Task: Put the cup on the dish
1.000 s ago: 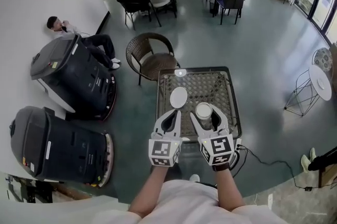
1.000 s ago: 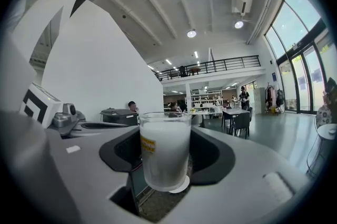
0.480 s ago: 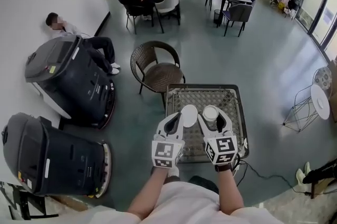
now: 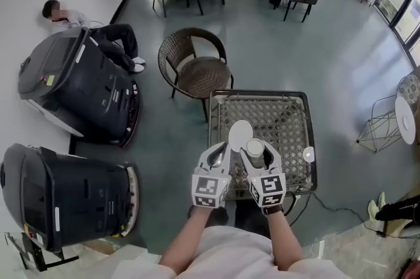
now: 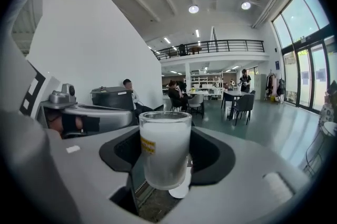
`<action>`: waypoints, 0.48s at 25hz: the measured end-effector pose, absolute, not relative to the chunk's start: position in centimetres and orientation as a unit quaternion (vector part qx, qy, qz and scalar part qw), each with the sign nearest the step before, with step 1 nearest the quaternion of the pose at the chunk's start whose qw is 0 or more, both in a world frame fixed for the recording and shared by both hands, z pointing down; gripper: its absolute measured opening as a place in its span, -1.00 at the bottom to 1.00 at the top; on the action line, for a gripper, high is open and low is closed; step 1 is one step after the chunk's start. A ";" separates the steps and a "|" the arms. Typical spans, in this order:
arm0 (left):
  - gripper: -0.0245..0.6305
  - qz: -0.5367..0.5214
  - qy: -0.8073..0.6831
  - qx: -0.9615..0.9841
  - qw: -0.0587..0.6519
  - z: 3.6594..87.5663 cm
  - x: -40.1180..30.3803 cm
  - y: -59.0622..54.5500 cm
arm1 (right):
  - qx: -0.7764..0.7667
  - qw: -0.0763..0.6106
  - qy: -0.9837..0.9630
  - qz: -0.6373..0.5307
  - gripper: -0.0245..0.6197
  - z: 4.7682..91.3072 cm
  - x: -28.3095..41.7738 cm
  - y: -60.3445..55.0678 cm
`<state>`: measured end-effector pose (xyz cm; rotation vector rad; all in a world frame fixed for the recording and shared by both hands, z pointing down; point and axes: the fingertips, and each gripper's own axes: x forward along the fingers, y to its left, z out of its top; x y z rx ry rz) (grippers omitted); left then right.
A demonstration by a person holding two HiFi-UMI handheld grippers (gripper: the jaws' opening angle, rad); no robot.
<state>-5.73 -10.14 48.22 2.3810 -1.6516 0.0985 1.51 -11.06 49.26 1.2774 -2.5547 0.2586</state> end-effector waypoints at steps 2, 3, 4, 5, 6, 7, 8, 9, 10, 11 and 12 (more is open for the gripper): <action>-0.92 0.047 -0.571 0.808 0.135 50.4 -6.1 -11.2 | 0.439 0.151 -0.880 0.101 -0.13 52.1 1.4 -12.0; -0.91 0.056 -0.573 0.804 0.146 51.5 -6.3 -11.5 | 0.437 0.161 -0.878 0.109 -0.13 53.7 1.5 -12.3; -0.91 0.065 -0.574 0.801 0.157 52.7 -6.4 -11.7 | 0.435 0.171 -0.876 0.118 -0.13 55.4 1.5 -12.5; -0.91 0.074 -0.574 0.798 0.167 53.9 -6.5 -12.0 | 0.434 0.181 -0.873 0.128 -0.13 57.0 1.6 -12.8; -0.92 0.082 -0.573 0.796 0.176 55.1 -6.6 -12.2 | 0.432 0.191 -0.871 0.138 -0.13 58.7 1.7 -13.0; -0.91 0.089 -0.573 0.793 0.185 56.3 -6.6 -12.5 | 0.430 0.201 -0.868 0.146 -0.13 60.3 1.7 -13.3; -0.92 0.095 -0.574 0.790 0.193 57.4 -6.7 -12.8 | 0.428 0.211 -0.865 0.154 -0.13 61.7 1.7 -13.6; -0.91 0.100 -0.574 0.787 0.201 58.4 -6.7 -13.2 | 0.425 0.220 -0.864 0.160 -0.13 63.0 1.7 -14.0; -0.91 0.106 -0.574 0.785 0.209 59.3 -6.6 -13.6 | 0.421 0.227 -0.862 0.166 -0.13 64.2 1.7 -14.3; -0.92 0.111 -0.572 0.783 0.216 60.2 -6.4 -13.9 | 0.418 0.232 -0.862 0.172 -0.13 65.2 1.8 -14.6; -0.92 0.117 -0.570 0.782 0.221 61.0 -6.1 -14.2 | 0.415 0.234 -0.861 0.177 -0.13 66.1 1.8 -14.8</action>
